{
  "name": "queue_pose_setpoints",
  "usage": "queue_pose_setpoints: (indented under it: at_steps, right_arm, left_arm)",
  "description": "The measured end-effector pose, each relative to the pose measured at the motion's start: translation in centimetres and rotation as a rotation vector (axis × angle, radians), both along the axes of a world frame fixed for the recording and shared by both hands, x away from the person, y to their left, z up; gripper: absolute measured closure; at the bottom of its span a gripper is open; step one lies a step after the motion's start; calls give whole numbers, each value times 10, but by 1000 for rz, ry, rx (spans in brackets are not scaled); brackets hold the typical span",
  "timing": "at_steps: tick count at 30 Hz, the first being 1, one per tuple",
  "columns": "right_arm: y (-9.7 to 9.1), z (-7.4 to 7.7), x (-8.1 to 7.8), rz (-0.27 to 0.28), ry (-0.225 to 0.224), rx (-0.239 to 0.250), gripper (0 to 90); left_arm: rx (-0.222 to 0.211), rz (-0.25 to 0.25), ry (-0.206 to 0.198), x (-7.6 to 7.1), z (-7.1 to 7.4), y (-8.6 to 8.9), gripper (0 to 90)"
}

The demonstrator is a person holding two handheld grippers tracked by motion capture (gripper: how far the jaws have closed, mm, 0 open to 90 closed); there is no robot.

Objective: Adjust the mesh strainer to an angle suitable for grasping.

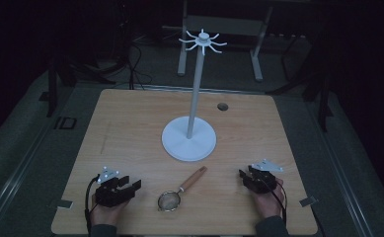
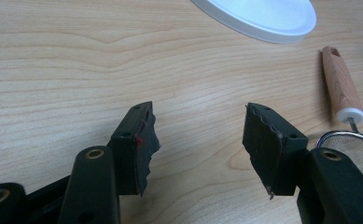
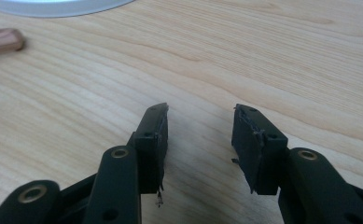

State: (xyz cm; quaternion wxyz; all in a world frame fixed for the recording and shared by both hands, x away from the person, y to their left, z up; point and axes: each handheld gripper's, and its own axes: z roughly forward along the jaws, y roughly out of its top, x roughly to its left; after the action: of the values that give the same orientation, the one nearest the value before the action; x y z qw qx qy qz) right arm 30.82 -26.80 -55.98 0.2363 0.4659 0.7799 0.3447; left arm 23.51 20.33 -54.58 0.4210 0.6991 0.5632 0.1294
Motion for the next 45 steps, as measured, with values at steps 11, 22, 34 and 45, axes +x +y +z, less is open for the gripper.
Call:
queue_pose_setpoints:
  at_steps: [11,22,34,45]
  right_arm:
    - [0,1,-2,46,-10,20,541]
    - [0,1,-2,53,-9,27,516]
    - [0,1,-2,45,-12,24,492]
    - [0,1,-3,45,-19,22,479]
  left_arm:
    - [23,-64,-12,3,14,-15,452]
    - [59,-128,-10,15,30,-37,466]
    - [87,-171,2,25,41,-55,466]
    - [114,-205,4,32,46,-71,465]
